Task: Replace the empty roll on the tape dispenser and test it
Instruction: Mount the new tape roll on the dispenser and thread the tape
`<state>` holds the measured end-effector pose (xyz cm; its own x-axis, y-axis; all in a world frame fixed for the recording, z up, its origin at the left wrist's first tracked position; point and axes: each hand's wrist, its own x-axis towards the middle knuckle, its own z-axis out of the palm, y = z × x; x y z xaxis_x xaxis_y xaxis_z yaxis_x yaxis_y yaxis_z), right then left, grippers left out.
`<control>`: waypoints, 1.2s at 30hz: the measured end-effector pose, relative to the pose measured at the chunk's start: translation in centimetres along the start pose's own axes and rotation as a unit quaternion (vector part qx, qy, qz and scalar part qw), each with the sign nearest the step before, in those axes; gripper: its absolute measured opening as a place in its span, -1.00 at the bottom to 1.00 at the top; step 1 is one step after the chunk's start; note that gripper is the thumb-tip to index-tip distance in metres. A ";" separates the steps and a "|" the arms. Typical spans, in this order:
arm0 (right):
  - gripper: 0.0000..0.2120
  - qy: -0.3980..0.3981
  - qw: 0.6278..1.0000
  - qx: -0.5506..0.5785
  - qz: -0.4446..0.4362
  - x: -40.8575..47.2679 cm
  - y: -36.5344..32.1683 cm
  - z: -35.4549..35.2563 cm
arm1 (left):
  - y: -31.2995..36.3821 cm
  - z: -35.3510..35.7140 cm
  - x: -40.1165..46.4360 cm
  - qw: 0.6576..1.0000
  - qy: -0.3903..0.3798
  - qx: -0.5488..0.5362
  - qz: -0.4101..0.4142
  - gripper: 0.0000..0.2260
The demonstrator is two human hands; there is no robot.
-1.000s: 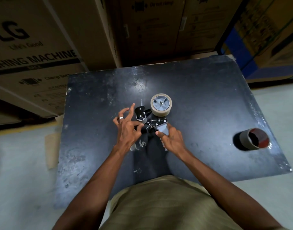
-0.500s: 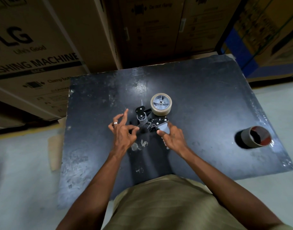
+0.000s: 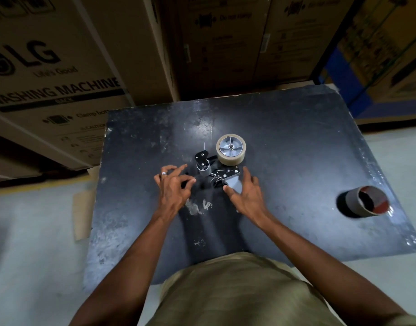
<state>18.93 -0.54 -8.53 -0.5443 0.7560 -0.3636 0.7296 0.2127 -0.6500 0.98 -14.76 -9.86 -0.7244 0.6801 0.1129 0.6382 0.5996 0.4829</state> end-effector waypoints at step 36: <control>-0.76 0.008 0.878 -0.245 -0.411 3.7 -3.7 0.0 | -0.4 -0.5 0.0 1.000 -0.003 0.005 0.012 -0.95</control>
<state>14.25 1.50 -7.46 -0.9672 0.2306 0.1062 0.1861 0.9285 -0.3215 0.57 -15.19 -9.59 -0.7069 0.6972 0.1190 0.6582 0.5870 0.4714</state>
